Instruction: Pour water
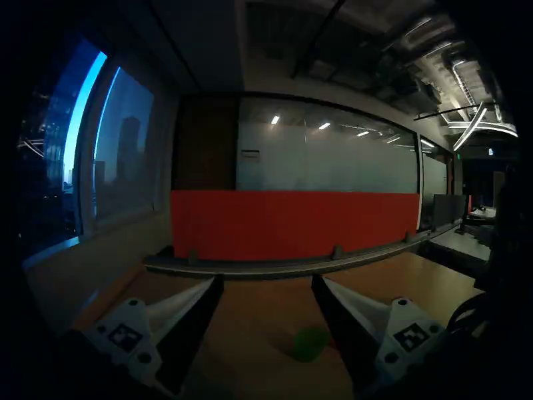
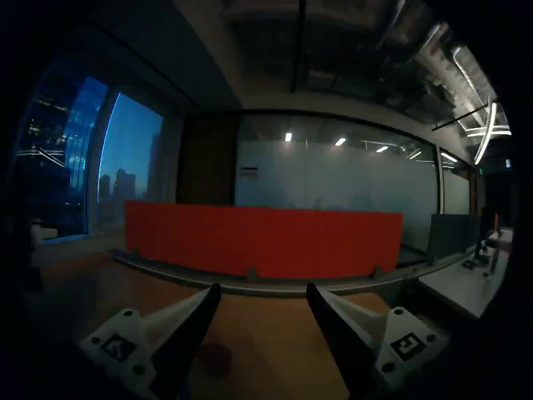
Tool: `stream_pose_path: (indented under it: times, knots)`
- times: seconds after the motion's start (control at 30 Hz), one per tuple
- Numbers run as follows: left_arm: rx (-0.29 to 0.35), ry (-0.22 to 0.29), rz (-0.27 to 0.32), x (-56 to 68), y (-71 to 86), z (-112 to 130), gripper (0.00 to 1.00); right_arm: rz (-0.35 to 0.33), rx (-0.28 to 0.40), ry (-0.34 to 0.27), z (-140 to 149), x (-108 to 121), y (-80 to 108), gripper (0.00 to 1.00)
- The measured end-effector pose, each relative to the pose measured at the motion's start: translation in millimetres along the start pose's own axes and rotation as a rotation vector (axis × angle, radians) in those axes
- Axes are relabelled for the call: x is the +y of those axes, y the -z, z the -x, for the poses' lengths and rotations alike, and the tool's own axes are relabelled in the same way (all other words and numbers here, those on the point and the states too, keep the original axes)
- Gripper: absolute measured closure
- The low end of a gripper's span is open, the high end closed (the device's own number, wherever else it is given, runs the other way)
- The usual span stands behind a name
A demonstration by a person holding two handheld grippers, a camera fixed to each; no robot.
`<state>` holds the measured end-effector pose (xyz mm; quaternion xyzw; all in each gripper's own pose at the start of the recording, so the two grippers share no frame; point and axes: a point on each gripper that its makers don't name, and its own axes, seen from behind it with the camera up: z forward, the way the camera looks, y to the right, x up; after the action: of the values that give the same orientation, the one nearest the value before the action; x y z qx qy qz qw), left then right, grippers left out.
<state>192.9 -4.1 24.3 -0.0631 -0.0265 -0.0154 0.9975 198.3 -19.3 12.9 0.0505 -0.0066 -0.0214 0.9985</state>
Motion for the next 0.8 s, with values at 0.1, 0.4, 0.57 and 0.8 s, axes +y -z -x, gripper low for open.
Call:
stream_pose_path:
  times: [0.1,0.4,0.57,0.8]
  knots:
    - [0.004,0.000,0.015,2.2,-0.2,-14,0.02,-0.010,-0.003,-0.008,-8,-1,-0.4,0.01]
    - [-0.025,0.001,0.070,11.3,-2.8,-21,0.02,-0.036,-0.013,-0.037,-15,0,-2.3,0.01]
    - [-0.026,-0.007,0.119,20.8,-4.0,-21,0.02,-0.103,-0.016,-0.042,-16,-10,-2.1,0.01]
    - [-0.037,0.010,0.244,49.3,-3.2,-22,0.02,-0.229,-0.015,-0.046,-20,-31,2.9,0.01]
